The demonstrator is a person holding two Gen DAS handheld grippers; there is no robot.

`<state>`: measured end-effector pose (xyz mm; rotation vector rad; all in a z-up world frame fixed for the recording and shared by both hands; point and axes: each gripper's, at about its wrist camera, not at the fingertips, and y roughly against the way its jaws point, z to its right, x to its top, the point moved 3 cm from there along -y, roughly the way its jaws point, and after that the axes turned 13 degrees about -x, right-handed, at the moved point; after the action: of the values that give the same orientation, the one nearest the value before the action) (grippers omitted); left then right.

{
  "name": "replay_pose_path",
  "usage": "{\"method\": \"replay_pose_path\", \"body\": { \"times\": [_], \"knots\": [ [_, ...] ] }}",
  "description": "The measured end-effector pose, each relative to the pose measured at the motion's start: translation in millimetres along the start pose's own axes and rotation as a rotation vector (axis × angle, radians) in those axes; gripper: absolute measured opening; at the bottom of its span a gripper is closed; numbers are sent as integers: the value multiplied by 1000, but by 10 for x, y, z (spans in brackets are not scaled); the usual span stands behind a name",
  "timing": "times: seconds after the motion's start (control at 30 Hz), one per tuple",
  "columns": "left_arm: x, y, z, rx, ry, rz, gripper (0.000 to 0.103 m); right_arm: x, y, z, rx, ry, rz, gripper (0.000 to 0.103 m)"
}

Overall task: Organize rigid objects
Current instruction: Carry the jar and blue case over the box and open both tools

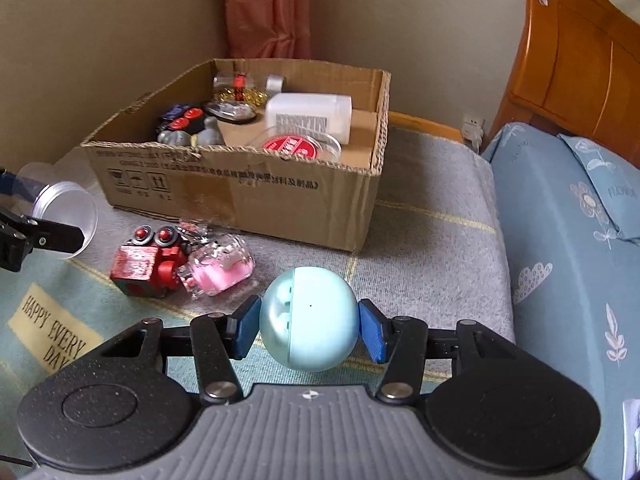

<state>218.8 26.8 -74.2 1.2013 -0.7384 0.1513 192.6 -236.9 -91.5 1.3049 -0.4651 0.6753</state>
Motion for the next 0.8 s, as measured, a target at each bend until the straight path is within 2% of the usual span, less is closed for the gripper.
{"method": "replay_pose_path", "body": {
  "times": [0.17, 0.43, 0.7, 0.8],
  "knots": [
    [112, 174, 79, -21, -32, 15, 90, 56, 165, 28, 23, 23, 23, 58],
    [465, 299, 164, -44, -87, 60, 90, 233, 403, 160, 59, 9, 66, 58],
    [978, 70, 196, -49, -100, 94, 90, 500, 465, 241, 60, 30, 122, 58],
    [1176, -76, 180, -82, -103, 98, 90, 592, 464, 262, 56, 39, 142, 58]
  ]
}}
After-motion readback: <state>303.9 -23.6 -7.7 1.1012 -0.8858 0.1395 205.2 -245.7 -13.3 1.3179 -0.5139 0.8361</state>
